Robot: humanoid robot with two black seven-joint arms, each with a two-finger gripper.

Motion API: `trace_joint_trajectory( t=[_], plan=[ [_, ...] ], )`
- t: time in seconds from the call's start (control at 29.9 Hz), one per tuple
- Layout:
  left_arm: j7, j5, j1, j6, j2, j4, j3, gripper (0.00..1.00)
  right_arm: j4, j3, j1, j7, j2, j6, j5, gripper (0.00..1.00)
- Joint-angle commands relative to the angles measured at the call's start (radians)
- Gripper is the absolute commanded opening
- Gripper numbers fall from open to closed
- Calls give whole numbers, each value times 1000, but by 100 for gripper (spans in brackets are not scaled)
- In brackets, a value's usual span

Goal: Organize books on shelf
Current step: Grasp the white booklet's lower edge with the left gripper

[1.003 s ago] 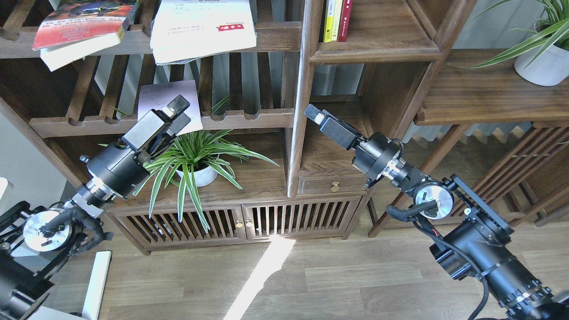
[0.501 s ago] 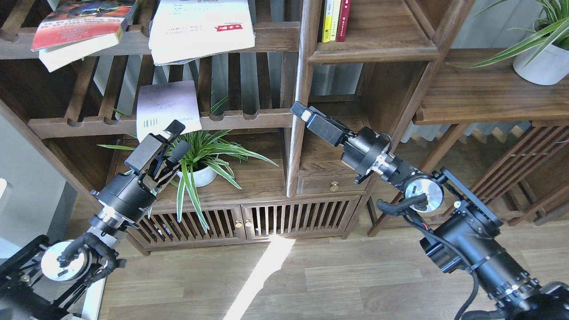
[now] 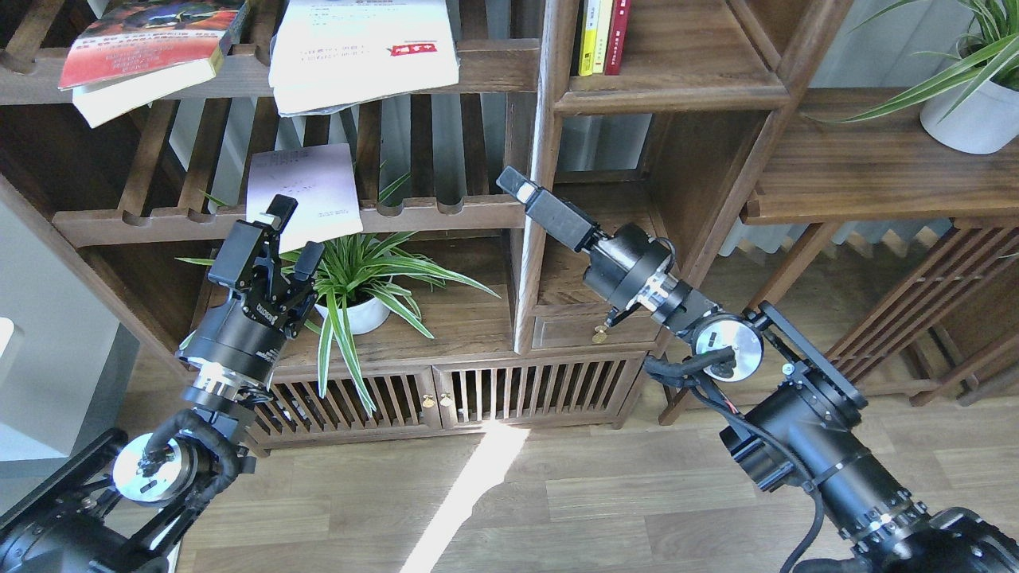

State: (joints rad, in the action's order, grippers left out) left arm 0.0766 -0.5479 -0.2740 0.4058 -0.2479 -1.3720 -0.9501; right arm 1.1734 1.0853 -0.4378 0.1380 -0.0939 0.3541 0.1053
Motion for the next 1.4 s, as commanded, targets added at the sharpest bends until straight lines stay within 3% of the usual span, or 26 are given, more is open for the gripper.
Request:
trace_joint_trajectory(
  t=[0.0,0.2,0.53,1.04,1.37],
  plan=[
    [14,-35,-1,-85,12,-1,1,96,0,-2,4,0,2,-3,1,100],
    [72,-61,-16,-234,52,2,-32,96,0,-1,4,0,0,-3,1,100],
    [75,-61,-56,-390,131,42,-127,96,2,-1,16,0,0,-3,2,100],
    [75,-61,-180,-387,188,274,-136,98,2,-1,18,-1,2,-3,2,100],
    [71,-58,-235,-387,214,364,-134,98,3,-1,18,-1,0,0,2,100]
  ],
)
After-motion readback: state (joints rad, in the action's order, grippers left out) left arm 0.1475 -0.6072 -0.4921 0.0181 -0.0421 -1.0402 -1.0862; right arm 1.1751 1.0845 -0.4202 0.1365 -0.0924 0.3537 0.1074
